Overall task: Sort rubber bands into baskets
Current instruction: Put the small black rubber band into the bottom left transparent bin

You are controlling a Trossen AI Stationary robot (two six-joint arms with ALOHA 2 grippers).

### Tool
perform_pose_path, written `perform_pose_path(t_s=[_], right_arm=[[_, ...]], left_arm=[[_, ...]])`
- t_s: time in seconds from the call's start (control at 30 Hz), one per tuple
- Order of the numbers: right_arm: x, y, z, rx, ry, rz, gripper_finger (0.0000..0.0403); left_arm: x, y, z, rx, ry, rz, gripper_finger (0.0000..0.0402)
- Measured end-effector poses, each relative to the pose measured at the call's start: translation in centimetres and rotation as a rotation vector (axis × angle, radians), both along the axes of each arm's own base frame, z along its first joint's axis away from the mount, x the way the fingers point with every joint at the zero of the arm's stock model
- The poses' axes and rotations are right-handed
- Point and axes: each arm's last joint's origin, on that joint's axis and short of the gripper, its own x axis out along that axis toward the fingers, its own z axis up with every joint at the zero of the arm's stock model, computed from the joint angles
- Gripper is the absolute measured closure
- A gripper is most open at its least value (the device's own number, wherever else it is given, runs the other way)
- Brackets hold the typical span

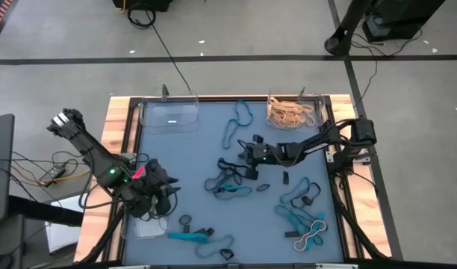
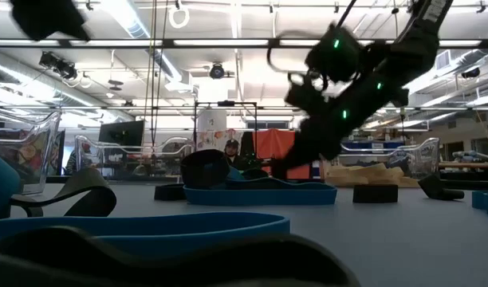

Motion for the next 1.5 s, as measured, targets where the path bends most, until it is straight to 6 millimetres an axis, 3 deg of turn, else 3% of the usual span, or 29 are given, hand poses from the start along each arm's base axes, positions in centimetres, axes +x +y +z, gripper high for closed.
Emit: perform_pose_path(t_s=[0.1, 0.2, 0.37, 0.57, 0.73, 1.23, 1.5], right_arm=[[0.4, 1.0, 1.4, 0.056, -0.113, 0.062, 0.0368], [0.9, 2.2, 3.2, 0.118, -0.256, 0.137, 0.0385], [1.4, 4.3, 5.1, 0.222, -0.451, 0.284, 0.0384], [1.2, 7.0, 6.3, 0.235, -0.562, 0.477, 0.0386], [1.0, 8.1, 6.3, 0.207, -0.555, 0.529, 0.0387], [1.1, 8.0, 6.3, 0.203, -0.559, 0.527, 0.0385], [1.1, 7.9, 6.3, 0.167, -0.560, 0.492, 0.0386]], left_arm=[[0.9, -0.5, 0.1, 0.140, -0.084, -0.001, 0.0261], [2.3, -1.4, -0.2, 0.290, -0.155, 0.031, 0.0261], [6.0, -2.8, -2.3, 0.472, -0.156, 0.036, 0.0261], [10.5, -2.6, -4.6, 0.458, -0.166, 0.037, 0.0261], [12.8, -1.6, -5.1, 0.393, -0.189, -0.036, 0.0261], [14.3, -0.3, -4.7, 0.299, -0.215, -0.226, 0.0252], [14.6, 0.2, -4.8, 0.239, -0.216, -0.265, 0.0192]])
